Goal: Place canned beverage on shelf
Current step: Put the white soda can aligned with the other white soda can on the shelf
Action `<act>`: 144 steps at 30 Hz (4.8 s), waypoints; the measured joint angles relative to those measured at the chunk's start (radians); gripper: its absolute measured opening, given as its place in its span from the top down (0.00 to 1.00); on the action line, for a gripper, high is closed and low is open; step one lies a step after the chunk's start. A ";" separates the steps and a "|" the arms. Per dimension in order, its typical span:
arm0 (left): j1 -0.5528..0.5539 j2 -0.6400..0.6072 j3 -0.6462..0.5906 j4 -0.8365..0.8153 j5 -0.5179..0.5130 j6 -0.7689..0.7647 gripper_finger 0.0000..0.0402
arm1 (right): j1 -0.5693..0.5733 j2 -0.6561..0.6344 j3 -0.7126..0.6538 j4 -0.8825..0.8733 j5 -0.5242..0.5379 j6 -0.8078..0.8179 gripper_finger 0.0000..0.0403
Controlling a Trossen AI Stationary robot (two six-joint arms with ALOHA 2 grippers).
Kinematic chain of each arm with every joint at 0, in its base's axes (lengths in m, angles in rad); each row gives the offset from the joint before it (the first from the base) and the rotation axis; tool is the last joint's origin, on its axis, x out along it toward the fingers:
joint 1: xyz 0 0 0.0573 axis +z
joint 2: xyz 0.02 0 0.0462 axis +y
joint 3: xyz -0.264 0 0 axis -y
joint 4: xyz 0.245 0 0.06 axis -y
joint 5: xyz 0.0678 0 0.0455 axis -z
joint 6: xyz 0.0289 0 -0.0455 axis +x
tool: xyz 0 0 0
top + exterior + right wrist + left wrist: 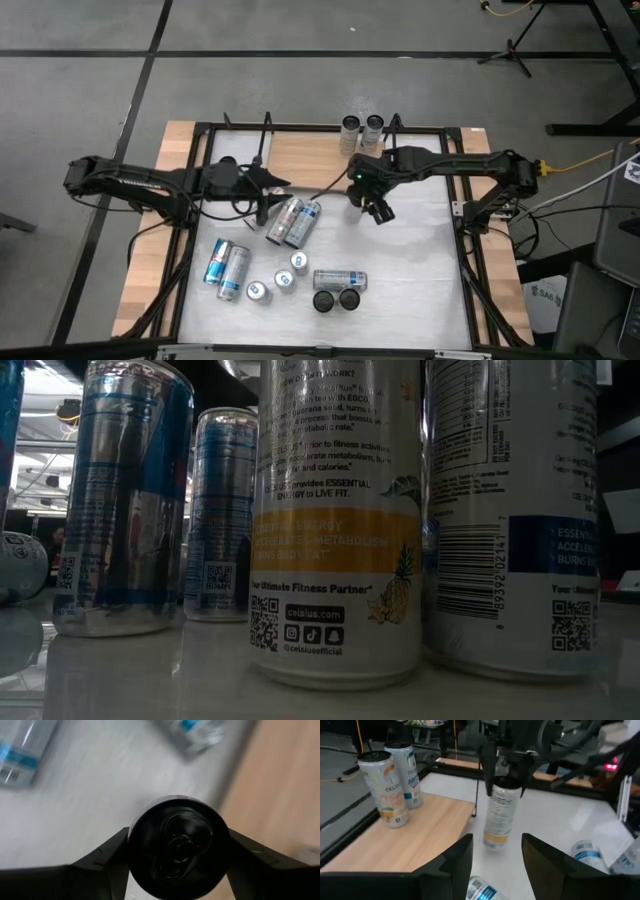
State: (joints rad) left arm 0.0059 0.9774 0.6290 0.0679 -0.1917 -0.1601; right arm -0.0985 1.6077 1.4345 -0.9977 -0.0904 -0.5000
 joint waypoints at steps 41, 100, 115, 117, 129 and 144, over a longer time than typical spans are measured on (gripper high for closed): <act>0.000 0.011 -0.025 0.049 -0.005 -0.021 0.60 | -0.360 0.166 0.251 -0.055 0.036 0.099 0.37; 0.000 0.012 -0.024 0.049 -0.005 -0.021 0.60 | -0.360 0.169 0.371 -0.188 0.078 0.073 0.10; 0.000 0.012 -0.024 0.064 -0.056 -0.021 0.60 | -0.207 0.059 0.420 -0.363 0.027 0.257 0.10; 0.002 0.014 -0.024 0.097 -0.088 -0.021 0.60 | -0.171 0.006 0.343 -0.300 0.049 0.294 0.10; 0.050 0.210 -0.021 0.459 -0.070 0.036 0.60 | -0.111 -0.227 -0.172 0.220 0.149 0.444 0.10; 0.055 0.309 -0.023 0.505 -0.056 0.032 0.60 | -0.112 -0.222 -0.444 0.588 0.093 0.435 0.10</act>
State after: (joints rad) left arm 0.0605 1.2861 0.6064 0.5728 -0.2481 -0.1276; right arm -0.2100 1.3853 0.9904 -0.4092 0.0030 -0.0648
